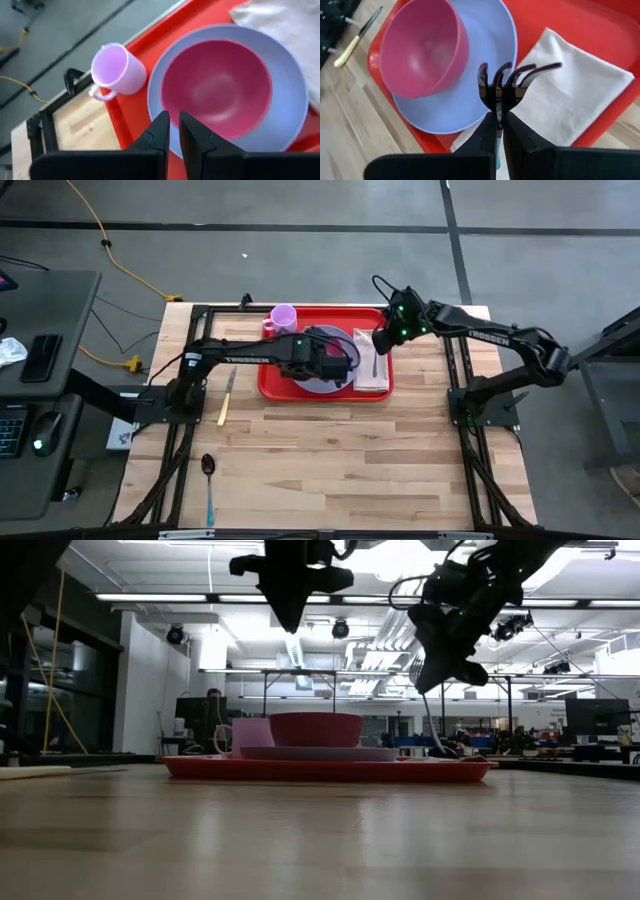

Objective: Set up tray
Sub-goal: Put the blue fork on the brown napkin on the orange serving tray

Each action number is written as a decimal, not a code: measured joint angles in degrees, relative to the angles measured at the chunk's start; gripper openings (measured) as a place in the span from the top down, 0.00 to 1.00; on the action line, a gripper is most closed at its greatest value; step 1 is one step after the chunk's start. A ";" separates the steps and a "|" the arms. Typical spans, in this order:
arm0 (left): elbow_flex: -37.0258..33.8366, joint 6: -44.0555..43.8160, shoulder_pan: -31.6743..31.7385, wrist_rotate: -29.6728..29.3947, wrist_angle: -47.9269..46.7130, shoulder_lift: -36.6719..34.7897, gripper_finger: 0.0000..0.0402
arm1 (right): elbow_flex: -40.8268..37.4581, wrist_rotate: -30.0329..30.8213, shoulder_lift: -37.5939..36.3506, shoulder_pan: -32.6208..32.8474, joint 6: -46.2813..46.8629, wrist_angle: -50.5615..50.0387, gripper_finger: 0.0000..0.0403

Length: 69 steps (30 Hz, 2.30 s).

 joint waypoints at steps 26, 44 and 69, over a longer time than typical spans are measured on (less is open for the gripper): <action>-50.24 3.98 0.02 6.24 33.18 -39.72 0.83 | 0.09 -1.76 5.37 -1.83 6.95 0.91 1.00; -58.98 4.36 0.00 8.74 31.44 -51.03 0.83 | 5.63 -0.33 10.14 -1.29 13.19 -5.68 1.00; -59.00 4.37 0.00 12.72 29.42 -50.97 0.83 | 18.58 -0.04 23.06 -3.30 14.27 -19.22 1.00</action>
